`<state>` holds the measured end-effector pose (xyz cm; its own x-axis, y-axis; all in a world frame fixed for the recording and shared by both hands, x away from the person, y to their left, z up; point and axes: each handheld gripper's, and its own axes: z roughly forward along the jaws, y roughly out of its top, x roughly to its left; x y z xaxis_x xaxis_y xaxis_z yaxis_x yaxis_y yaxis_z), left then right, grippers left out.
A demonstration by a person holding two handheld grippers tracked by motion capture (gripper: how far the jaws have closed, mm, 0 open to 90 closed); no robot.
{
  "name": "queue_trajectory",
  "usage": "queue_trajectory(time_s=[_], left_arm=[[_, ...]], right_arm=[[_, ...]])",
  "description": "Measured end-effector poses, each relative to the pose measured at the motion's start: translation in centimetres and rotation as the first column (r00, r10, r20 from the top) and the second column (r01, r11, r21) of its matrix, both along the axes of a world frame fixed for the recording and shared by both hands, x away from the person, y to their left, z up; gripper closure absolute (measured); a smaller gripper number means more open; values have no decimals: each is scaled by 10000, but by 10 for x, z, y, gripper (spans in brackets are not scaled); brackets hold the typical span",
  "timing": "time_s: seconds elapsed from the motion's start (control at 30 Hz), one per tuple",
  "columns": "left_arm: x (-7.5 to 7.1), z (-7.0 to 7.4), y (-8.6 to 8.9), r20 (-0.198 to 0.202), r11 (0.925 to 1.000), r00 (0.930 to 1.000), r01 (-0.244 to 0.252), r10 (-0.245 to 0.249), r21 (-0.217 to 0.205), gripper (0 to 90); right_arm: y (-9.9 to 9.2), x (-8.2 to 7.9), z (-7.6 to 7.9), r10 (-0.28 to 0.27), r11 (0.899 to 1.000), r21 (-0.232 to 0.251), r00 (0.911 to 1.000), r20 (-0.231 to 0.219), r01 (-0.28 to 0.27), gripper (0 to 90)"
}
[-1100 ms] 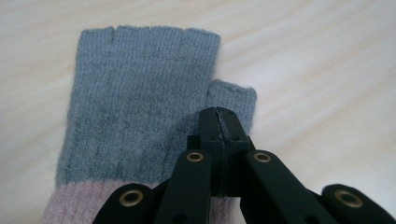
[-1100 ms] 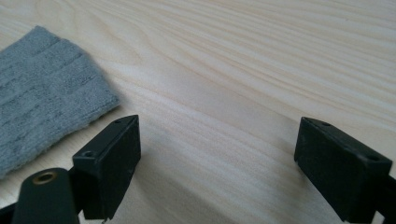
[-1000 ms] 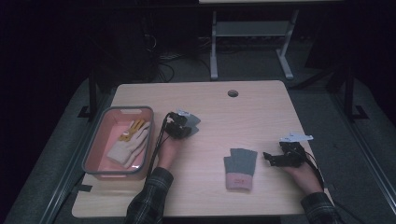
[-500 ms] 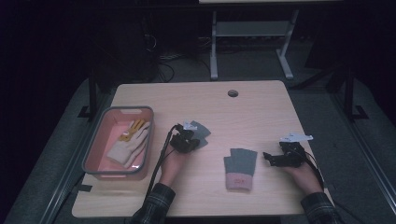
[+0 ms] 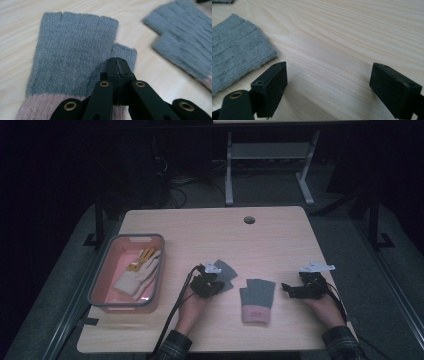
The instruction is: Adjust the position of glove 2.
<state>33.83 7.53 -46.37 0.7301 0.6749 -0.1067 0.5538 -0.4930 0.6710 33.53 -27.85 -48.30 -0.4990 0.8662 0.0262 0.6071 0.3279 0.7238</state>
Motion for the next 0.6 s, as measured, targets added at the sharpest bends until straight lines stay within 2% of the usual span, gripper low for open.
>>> queue_trajectory(time_s=[0.17,0.2,0.33,0.37,0.4,0.47,0.53,0.6], left_arm=[[-3,4,-4,-119,9995,9996,263,-266,-187,895],[-1,7,-3,-86,9995,9996,257,-259,-198,847],[8,25,8,383,9997,9990,205,-209,95,783],[12,28,12,455,9995,9987,213,-223,224,762],[15,31,16,396,9998,9991,151,-157,155,732],[23,32,25,112,9999,9999,122,-122,29,662],[28,31,34,47,9996,9996,284,-285,77,622],[35,28,41,-138,9989,9988,467,-467,23,583]], right_arm=[[0,0,0,-9,10000,12,10000,-19,9,141],[0,0,0,27,10000,-4,10000,-39,-27,140],[2,-1,0,195,9998,12,9998,-36,-195,145],[2,-1,1,255,9997,-18,9997,-69,-255,148],[3,-1,2,260,9997,35,9994,-215,-259,159],[4,-2,5,361,9991,250,9987,-346,-352,221],[7,-6,9,506,9983,323,9980,-368,-494,288],[10,-13,14,747,9959,548,9964,-393,-725,415]])
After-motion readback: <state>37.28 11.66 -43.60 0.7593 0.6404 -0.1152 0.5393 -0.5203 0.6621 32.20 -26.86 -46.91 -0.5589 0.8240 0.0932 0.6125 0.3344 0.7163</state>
